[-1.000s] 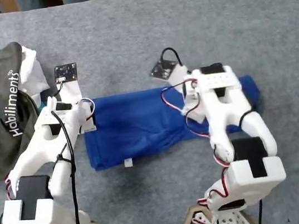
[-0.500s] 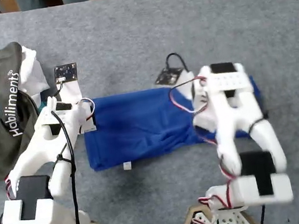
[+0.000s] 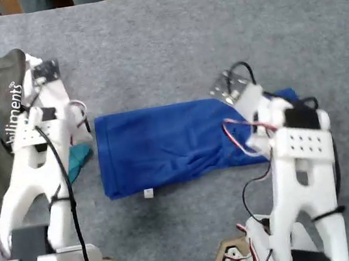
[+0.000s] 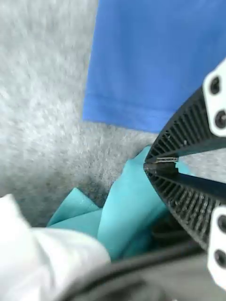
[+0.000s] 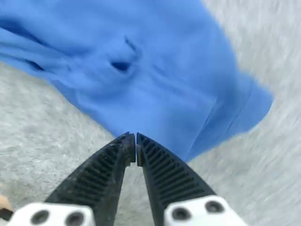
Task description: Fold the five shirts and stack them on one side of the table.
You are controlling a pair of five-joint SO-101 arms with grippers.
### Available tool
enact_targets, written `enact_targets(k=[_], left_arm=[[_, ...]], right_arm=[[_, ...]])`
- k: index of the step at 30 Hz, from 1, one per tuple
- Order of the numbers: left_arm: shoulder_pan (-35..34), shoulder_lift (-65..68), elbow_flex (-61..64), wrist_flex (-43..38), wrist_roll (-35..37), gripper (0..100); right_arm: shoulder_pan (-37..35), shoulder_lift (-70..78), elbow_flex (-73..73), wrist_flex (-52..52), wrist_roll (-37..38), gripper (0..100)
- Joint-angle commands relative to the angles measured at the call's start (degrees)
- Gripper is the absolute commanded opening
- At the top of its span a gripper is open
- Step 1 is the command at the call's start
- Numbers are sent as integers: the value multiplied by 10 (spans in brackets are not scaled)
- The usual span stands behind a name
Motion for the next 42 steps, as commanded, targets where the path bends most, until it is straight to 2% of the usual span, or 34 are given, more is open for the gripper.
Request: enact_targets(k=[1, 5, 9, 11, 14, 17, 27, 33, 35, 42], left_arm=[[11, -52, -53, 96, -25, 31], [18, -49, -16, 130, -22, 117], [21, -32, 74, 80, -19, 170], [21, -25, 110, 48, 16, 183], [21, -15, 150, 11, 129, 248], [21, -5, 167, -11, 149, 279], [92, 38, 165, -31, 153, 274], [82, 88, 165, -62, 153, 273], [79, 108, 151, -60, 153, 241], [83, 160, 102, -59, 149, 22]], right_arm=[[77, -32, 73, -65, 4, 15], [171, -36, 124, -149, 4, 18], [272, -36, 127, -204, 4, 18], [308, -36, 127, -227, 4, 18], [338, -36, 127, -233, 4, 18], [345, -36, 131, -232, 4, 18], [341, -36, 131, -231, 4, 18], [341, -36, 130, -220, 5, 18], [341, -36, 130, -217, 5, 18], [341, -36, 131, -222, 5, 18]])
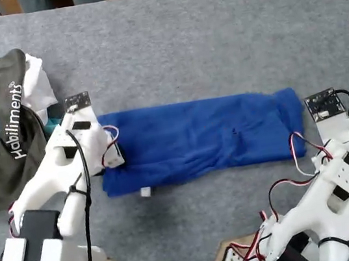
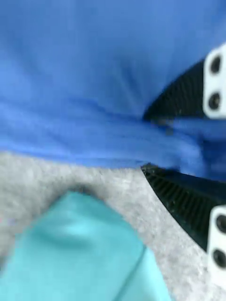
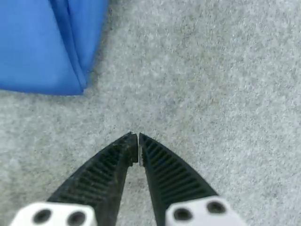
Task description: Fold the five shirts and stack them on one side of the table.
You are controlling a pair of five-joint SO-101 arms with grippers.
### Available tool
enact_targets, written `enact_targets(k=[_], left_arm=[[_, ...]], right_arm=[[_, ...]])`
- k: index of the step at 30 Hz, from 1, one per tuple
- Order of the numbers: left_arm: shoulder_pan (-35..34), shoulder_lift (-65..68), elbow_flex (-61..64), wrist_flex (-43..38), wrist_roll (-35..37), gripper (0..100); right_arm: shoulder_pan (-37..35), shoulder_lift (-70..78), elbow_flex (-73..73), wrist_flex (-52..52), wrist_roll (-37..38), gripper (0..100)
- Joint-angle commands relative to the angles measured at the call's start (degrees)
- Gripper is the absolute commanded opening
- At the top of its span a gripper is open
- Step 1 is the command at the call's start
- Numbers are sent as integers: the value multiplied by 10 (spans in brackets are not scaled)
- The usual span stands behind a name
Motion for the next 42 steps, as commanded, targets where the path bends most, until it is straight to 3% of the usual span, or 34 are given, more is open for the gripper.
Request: enact_targets(k=[1, 5, 12, 15, 17, 20, 23, 26, 32, 42], left_arm=[[-2, 18, -15, -2, 1, 33], [22, 23, -48, 35, 1, 29], [90, 18, -156, 161, -27, 29], [119, 18, -223, 202, -60, 29], [138, 23, -276, 236, -58, 29], [170, 24, -348, 283, -55, 29], [204, 24, -418, 319, -54, 29], [247, 24, -478, 333, -52, 29], [343, 25, -560, 324, -32, 29], [404, 86, -566, 168, 16, 29]], right_arm=[[8, -13, -3, -2, 4, 18], [8, -15, -11, -6, -40, 18], [-2, -12, -101, -33, -229, 18], [-25, -7, -90, -117, -316, 18], [-46, 20, -50, -225, -353, 18], [-65, 102, -20, -363, -424, 17], [-51, 208, -45, -424, -512, 16], [-2, 305, -126, -408, -568, 16], [70, 399, -340, -213, -615, 18], [130, 410, -411, -164, -622, 18]])
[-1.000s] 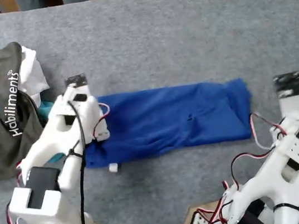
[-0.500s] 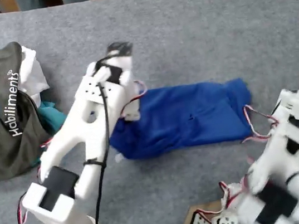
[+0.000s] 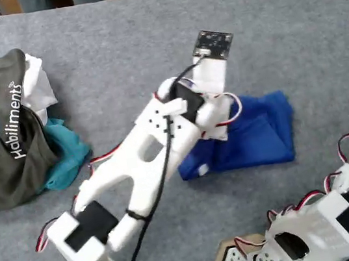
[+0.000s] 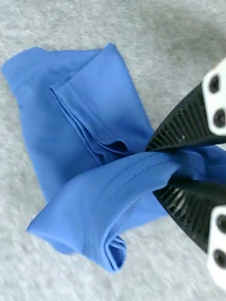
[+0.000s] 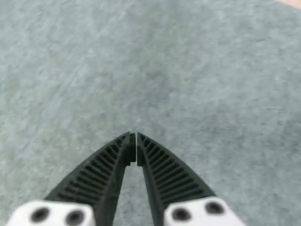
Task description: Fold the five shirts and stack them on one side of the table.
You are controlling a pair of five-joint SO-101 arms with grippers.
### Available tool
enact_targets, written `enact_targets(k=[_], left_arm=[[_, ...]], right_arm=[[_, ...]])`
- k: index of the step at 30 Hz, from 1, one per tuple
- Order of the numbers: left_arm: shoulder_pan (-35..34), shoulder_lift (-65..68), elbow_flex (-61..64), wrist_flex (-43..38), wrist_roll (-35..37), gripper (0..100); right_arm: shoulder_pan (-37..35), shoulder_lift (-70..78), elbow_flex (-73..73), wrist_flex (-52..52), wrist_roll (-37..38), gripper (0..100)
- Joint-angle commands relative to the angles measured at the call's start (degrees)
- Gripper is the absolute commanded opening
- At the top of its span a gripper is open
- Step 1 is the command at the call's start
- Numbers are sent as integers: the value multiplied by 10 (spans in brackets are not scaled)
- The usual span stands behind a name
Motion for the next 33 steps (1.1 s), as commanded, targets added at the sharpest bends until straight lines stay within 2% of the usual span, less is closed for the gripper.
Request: enact_targets(k=[1, 4, 9, 18, 26, 33], left_arm=[[10, 32, -40, -45, -4, 31], [10, 81, -78, -48, -38, 32], [11, 153, -179, -46, -40, 32], [55, 255, -327, -46, -41, 30], [60, 275, -426, -46, -42, 29], [94, 277, -432, -50, -42, 29]], right_arm=[[12, -2, -29, 3, -4, 18], [12, -2, -30, 3, 0, 18], [11, -2, -36, 3, 1, 18], [13, -26, -34, 11, 17, 18], [33, -55, -35, 25, 13, 18], [34, -55, -35, 25, 16, 18]])
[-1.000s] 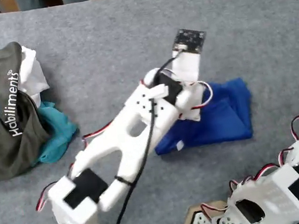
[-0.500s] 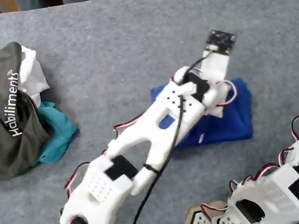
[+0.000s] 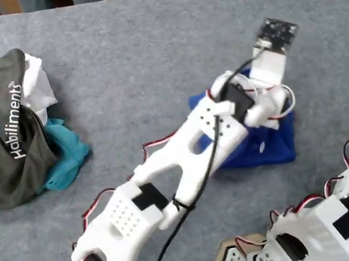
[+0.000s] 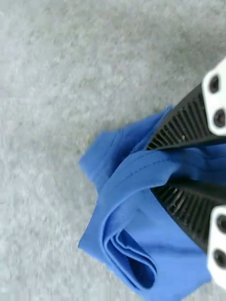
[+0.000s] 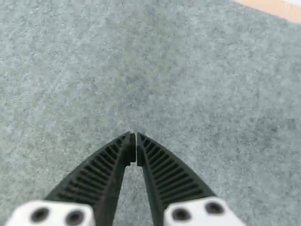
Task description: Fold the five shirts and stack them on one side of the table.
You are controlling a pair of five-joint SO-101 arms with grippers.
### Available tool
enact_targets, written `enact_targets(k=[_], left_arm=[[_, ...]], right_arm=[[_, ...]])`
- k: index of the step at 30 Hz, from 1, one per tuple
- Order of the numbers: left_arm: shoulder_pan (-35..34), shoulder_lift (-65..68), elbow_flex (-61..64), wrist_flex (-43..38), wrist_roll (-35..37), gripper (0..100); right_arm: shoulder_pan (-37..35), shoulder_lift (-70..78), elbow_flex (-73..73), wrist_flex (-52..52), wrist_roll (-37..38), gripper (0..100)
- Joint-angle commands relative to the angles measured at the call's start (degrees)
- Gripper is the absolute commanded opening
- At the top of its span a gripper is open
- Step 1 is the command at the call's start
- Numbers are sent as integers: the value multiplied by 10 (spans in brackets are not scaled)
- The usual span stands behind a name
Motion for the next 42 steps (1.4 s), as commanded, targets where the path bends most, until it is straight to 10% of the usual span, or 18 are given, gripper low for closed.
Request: enact_targets(k=[1, 32, 42], left_arm=[[21, -8, -31, -15, -4, 29], [-21, 55, -38, -78, -4, 177], [-118, 12, -261, 156, -6, 37]], right_arm=[[6, -30, -33, 1, 6, 18], [6, -26, -33, 18, 51, 18], [-110, -45, -71, 155, 197, 18]])
